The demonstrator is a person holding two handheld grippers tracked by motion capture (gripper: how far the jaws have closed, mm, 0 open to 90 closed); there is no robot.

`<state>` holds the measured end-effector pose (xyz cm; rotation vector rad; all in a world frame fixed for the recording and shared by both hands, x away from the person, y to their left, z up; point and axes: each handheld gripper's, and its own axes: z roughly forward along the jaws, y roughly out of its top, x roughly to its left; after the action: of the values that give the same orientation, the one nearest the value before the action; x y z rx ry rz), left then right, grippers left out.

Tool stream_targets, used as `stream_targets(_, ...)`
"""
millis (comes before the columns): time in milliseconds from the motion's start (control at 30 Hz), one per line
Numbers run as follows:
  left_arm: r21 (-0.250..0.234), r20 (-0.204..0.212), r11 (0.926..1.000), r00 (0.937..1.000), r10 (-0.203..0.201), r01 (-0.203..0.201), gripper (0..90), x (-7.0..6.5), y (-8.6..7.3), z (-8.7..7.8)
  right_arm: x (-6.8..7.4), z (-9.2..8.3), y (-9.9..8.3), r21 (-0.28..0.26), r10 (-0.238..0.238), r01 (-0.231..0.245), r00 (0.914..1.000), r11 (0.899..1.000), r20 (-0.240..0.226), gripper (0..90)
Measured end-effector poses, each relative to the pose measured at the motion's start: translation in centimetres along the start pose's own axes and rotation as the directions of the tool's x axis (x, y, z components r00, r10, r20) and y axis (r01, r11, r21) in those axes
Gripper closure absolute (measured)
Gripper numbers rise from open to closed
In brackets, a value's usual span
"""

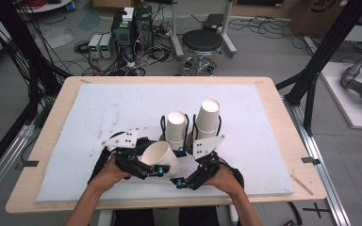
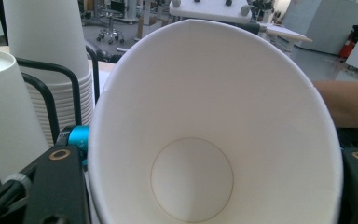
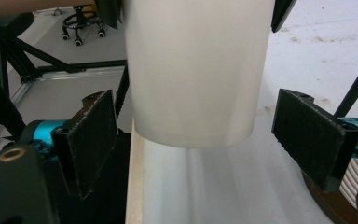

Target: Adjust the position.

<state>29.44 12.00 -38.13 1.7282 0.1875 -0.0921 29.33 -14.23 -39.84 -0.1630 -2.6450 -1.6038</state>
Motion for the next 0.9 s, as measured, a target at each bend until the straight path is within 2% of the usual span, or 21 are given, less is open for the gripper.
stream_targets(167, 0.01, -0.018, 0.9999, 0.9998, 0.003, -0.003, 30.7, 0.0, 0.0, -0.4, 0.1, -0.4, -0.1, 0.003, 0.006, -0.007, 0.9999, 1.0, 0.011, 14.6)
stream_targets(333, 0.031, -0.041, 0.9995, 0.9991, 0.007, -0.006, 30.8, 0.1, 0.0, -0.9, 0.3, -1.4, -0.6, 0.005, 0.015, -0.015, 0.9985, 1.0, 0.052, 14.6)
stream_targets(533, 0.05, -0.066, 0.9987, 0.9978, 0.0, 0.003, 31.0, 0.1, 0.0, -1.2, 0.3, -2.7, -1.4, -0.017, 0.046, -0.045, 0.993, 0.999, 0.109, 14.7)
stream_targets(767, 0.086, -0.094, 0.9963, 0.9956, 0.006, 0.002, 31.0, 0.2, 0.2, -1.3, 0.4, -4.3, -2.3, -0.044, 0.081, -0.073, 0.9759, 0.996, 0.203, 14.7)
stream_targets(900, 0.094, -0.109, 0.9956, 0.994, 0.009, 0.002, 31.0, 0.1, 0.2, -1.4, 0.5, -5.5, -3.1, -0.077, 0.124, -0.107, 0.9572, 0.991, 0.262, 14.8)
